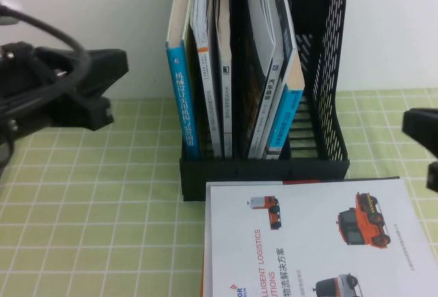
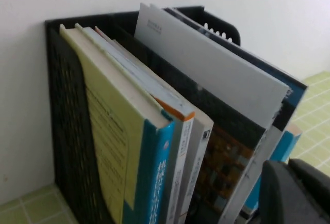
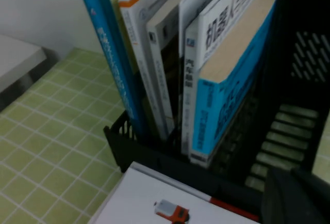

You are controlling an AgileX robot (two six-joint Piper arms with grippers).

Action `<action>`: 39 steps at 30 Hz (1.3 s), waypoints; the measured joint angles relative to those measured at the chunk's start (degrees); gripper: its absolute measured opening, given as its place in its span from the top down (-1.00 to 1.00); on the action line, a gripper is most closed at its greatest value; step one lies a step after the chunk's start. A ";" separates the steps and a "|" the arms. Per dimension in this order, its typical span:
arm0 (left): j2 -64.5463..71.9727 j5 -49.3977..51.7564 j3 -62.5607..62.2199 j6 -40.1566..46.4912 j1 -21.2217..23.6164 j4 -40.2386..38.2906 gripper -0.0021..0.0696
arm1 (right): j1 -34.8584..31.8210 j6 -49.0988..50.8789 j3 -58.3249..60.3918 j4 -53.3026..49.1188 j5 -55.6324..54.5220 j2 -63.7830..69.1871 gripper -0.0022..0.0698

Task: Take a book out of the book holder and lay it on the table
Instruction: Hold the bookshelf

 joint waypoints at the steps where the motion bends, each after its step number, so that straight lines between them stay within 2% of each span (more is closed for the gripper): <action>1: 1.70 -0.95 -0.91 1.54 -1.10 0.12 0.95 | 1.12 -0.89 0.99 1.45 -1.44 0.78 0.94; 5: 8.13 -1.58 -8.08 3.86 -8.02 4.41 0.95 | 4.73 -2.27 4.19 6.31 -8.89 3.52 0.93; 8: 12.80 -1.01 -15.11 4.23 -12.02 8.37 0.95 | 6.71 -2.40 4.55 7.61 -11.51 6.42 0.79; 10: 16.63 -0.79 -19.79 3.98 -14.15 11.12 0.95 | 8.39 -2.47 4.55 8.02 -13.66 8.66 0.54; 13: 22.26 0.77 -26.20 2.91 -15.77 13.82 0.95 | 10.46 -2.26 4.55 8.77 -16.67 12.38 0.08; 15: 26.21 2.63 -30.13 2.53 -16.52 14.42 0.95 | 11.10 -2.26 4.55 9.02 -18.65 15.10 -0.12; 17: 29.72 4.51 -34.13 2.40 -17.36 15.07 0.95 | 11.09 -2.14 4.55 9.03 -20.47 18.14 -0.22; 27: 43.14 5.88 -48.06 -0.38 -22.59 23.93 0.95 | 11.13 -0.66 4.55 9.25 -25.08 25.55 -0.30; 34: 45.22 5.38 -49.63 -9.41 -22.23 33.83 0.95 | 11.13 0.31 0.64 5.22 -26.65 29.12 -0.30; 39: 44.68 5.66 -49.98 -12.30 -20.77 36.07 0.95 | 11.53 4.46 -3.44 0.82 -30.44 33.96 -0.30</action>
